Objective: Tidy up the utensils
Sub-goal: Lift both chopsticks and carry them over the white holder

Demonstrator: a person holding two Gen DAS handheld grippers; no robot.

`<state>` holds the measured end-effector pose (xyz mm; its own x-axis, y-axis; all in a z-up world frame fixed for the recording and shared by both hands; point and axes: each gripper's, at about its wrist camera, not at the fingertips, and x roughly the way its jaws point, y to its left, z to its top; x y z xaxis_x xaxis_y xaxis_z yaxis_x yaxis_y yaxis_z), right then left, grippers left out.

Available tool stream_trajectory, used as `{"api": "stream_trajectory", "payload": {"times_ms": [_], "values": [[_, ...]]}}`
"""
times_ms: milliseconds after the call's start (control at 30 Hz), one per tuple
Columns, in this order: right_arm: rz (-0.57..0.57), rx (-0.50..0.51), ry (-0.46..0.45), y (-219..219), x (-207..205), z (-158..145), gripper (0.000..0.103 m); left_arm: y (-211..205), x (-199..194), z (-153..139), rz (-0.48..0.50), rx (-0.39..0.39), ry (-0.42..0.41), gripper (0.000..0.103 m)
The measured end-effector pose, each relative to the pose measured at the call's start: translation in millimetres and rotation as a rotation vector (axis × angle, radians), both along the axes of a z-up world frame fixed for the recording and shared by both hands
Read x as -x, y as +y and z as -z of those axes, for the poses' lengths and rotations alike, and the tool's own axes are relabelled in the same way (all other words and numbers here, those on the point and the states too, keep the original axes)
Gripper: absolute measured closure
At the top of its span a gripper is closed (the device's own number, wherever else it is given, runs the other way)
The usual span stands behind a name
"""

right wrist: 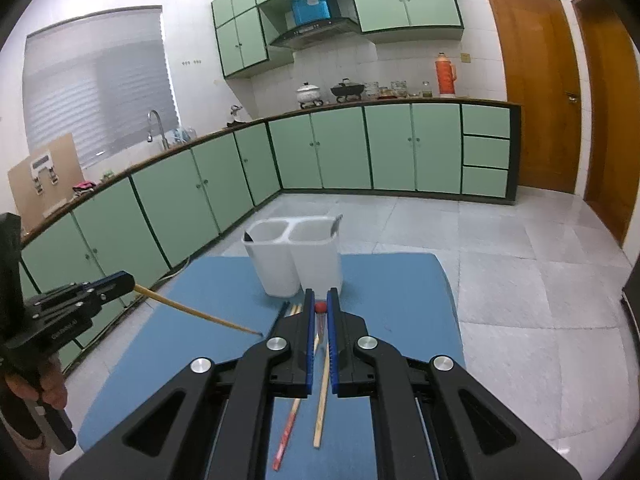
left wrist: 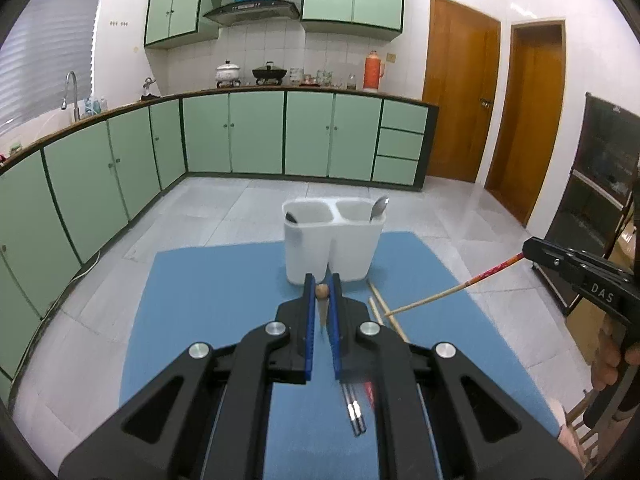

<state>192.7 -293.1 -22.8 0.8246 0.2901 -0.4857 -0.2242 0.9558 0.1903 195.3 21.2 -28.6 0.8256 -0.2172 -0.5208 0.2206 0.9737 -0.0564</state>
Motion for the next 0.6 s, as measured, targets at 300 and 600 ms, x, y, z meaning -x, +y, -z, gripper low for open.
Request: {"api": "stream_trajectory", "payload": {"times_ms": [300,600], "values": [[-0.051,-0.003,-0.061,1,-14,-36,0.097,1,-12,-30,-0.005,0.024,-0.08,0.097],[-0.059,0.014,-0.157,8,-43,-81,0.097,-1,-36,-81,-0.028,0.056,-0.235,0.097]]}}
